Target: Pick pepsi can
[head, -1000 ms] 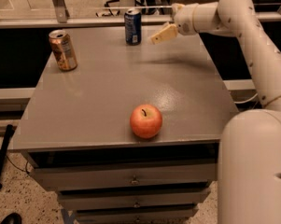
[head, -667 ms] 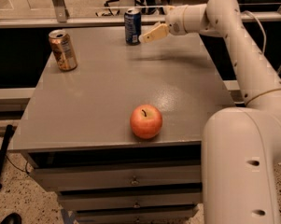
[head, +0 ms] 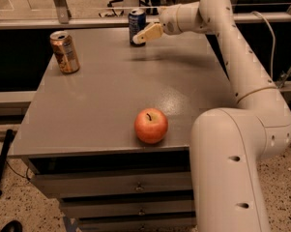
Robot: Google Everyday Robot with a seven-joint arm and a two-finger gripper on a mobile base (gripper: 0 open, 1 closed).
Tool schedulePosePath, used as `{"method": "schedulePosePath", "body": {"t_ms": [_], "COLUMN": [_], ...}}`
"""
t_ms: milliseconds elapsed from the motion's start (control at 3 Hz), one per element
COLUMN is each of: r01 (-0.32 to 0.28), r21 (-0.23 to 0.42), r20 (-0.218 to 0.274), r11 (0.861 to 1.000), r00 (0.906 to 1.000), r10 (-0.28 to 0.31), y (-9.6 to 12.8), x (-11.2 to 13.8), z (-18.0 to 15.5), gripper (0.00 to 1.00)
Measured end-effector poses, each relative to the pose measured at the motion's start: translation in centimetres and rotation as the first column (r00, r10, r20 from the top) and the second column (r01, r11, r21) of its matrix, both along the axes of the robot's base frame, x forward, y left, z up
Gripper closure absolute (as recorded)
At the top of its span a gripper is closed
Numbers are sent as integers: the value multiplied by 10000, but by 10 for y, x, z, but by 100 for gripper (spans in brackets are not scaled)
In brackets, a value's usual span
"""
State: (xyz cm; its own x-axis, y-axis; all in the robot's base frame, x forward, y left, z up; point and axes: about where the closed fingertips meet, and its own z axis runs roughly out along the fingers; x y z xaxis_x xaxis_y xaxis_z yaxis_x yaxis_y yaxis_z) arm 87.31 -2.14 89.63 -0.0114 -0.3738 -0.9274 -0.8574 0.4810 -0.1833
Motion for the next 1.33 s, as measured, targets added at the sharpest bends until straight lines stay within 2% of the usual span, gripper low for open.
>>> {"method": "schedulePosePath", "body": {"t_ms": [333, 667, 1000, 1333], "r01": [225, 701, 1039, 1116], "r21": [-456, -849, -919, -684], "r20": [208, 512, 685, 600], "r11": [9987, 9939, 9903, 9914], "r00": [9996, 9965, 9929, 9924], "r10": [-215, -659, -978, -1075], "y": [9, 13, 19, 26], "x": [7, 13, 13, 13], "z": [1, 0, -5, -12], "gripper": [0, 0, 0, 0]}}
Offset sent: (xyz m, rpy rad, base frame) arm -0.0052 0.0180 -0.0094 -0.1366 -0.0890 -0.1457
